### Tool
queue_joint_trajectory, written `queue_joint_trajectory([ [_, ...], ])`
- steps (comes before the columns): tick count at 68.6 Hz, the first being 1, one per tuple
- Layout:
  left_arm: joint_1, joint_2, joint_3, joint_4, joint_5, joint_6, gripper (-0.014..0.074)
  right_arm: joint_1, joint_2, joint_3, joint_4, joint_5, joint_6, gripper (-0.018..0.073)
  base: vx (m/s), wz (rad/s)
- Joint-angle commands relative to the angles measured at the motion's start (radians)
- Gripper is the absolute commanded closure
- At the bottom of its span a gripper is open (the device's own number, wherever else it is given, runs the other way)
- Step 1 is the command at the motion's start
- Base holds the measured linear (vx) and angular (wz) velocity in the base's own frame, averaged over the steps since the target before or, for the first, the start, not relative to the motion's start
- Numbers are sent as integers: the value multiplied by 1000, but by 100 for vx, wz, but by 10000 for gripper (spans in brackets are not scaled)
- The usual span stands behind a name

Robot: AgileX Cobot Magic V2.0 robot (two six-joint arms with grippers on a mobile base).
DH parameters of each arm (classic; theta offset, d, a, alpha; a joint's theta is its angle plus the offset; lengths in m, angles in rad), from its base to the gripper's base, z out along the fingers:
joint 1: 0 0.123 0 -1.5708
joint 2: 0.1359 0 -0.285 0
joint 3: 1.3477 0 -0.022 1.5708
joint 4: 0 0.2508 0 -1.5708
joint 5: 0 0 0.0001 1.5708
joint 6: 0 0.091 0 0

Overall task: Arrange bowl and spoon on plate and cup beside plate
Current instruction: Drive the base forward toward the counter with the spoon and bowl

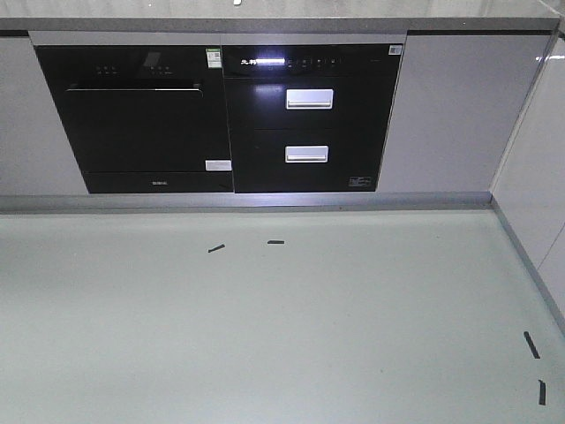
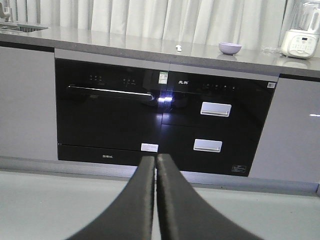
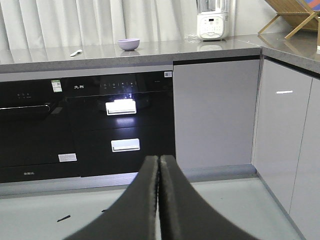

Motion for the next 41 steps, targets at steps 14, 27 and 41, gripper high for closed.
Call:
queue_joint_trajectory([
  [14, -7, -15, 20, -3, -67, 0, 602, -6, -10, 7, -4, -68, -10, 561, 10, 2],
  [27, -7, -15, 20, -3, -67, 0, 602, -6, -10, 7, -4, -68, -10, 561, 10, 1],
  [41, -7, -15, 20, -3, -67, 0, 602, -6, -10, 7, -4, -68, -10, 561, 10, 0],
])
